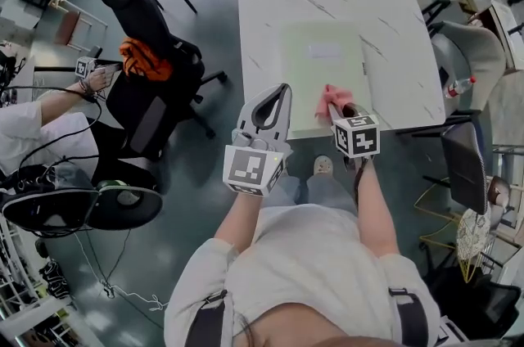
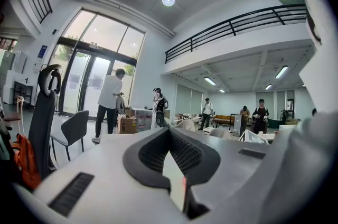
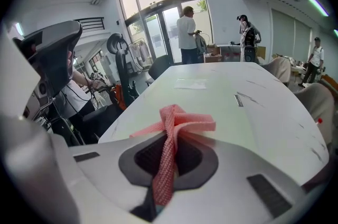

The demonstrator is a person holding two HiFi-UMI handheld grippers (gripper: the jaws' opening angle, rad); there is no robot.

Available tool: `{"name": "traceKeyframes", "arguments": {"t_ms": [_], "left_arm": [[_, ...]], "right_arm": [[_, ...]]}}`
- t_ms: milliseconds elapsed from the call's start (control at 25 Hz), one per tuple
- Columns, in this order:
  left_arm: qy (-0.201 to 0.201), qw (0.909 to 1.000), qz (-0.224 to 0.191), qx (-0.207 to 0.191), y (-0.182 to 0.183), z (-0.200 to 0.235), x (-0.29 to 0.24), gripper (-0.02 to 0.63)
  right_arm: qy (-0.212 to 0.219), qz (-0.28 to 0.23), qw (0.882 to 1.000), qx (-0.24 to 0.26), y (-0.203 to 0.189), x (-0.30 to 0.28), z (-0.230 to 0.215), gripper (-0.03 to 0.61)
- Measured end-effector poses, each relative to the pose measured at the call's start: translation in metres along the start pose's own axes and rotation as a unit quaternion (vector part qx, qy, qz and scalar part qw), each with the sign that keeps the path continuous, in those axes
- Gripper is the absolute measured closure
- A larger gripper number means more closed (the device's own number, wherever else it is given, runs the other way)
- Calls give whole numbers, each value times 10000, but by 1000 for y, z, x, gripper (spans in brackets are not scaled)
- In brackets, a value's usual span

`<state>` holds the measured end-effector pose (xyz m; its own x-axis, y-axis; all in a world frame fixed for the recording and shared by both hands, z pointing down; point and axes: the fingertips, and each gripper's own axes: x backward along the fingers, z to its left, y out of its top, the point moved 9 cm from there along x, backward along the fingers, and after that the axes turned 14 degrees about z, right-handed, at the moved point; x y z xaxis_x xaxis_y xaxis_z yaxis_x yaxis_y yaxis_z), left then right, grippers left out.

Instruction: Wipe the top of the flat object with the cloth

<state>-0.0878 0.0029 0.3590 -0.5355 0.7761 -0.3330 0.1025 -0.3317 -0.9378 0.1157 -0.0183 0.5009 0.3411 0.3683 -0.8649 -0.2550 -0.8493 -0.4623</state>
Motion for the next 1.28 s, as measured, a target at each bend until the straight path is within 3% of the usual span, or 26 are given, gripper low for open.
{"name": "traceKeyframes", "arguments": {"t_ms": [1280], "left_arm": [[221, 9997, 21, 44, 1, -41, -12, 603]], "right_arm": [[-148, -70, 9997, -186, -20, 25, -66, 552]]}}
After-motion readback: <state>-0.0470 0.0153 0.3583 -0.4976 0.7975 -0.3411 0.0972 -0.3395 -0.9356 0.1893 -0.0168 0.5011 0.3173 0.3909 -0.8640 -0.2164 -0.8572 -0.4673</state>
